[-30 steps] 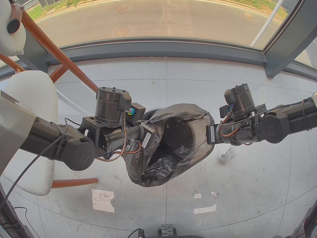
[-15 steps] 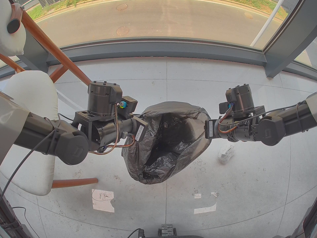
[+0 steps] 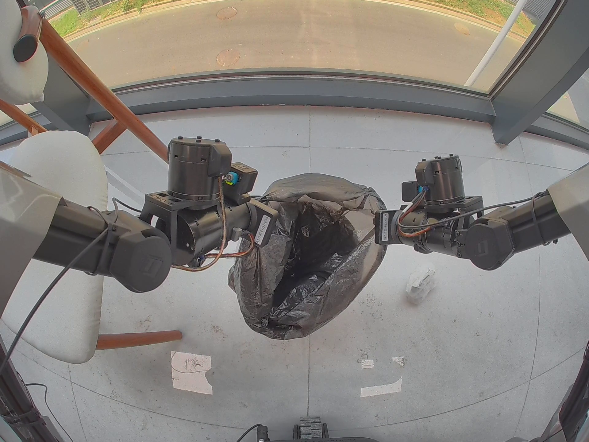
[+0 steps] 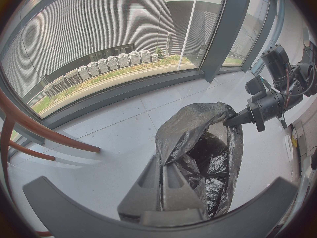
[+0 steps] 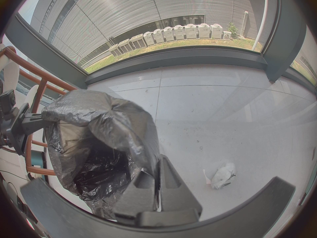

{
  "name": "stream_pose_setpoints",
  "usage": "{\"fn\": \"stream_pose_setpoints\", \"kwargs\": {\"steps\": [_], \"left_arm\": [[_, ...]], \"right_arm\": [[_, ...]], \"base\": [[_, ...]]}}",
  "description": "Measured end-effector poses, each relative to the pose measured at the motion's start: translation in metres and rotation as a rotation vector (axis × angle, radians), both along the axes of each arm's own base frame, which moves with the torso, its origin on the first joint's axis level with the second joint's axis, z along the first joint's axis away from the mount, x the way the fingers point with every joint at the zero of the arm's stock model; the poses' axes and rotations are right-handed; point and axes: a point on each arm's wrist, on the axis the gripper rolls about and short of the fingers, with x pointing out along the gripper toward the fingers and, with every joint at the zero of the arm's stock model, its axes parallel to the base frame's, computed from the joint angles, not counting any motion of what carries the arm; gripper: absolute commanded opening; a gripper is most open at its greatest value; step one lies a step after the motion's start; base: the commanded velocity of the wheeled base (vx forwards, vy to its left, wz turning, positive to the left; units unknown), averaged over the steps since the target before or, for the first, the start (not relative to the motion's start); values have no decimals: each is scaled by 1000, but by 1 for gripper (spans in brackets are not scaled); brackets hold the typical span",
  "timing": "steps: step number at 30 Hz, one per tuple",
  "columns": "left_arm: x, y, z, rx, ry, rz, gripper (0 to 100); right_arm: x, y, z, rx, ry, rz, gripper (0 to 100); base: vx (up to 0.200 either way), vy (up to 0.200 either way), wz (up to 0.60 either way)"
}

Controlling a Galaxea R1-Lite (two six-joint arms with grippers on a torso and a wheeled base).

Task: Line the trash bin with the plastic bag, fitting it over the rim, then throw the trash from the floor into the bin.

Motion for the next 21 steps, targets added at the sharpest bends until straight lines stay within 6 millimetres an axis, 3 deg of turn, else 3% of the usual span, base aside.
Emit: {"fn": "stream_pose_setpoints", "kwargs": {"steps": [10,21], "left_arm": [[5,4,-3,3,5,17,0],[7,10,-1,8,13,36,0]], "right_arm": [[1,-7,1,1,2,51,100],[-42,-23,44,57,-56,111,100]], "base": [[0,0,0],[0,0,0]]}}
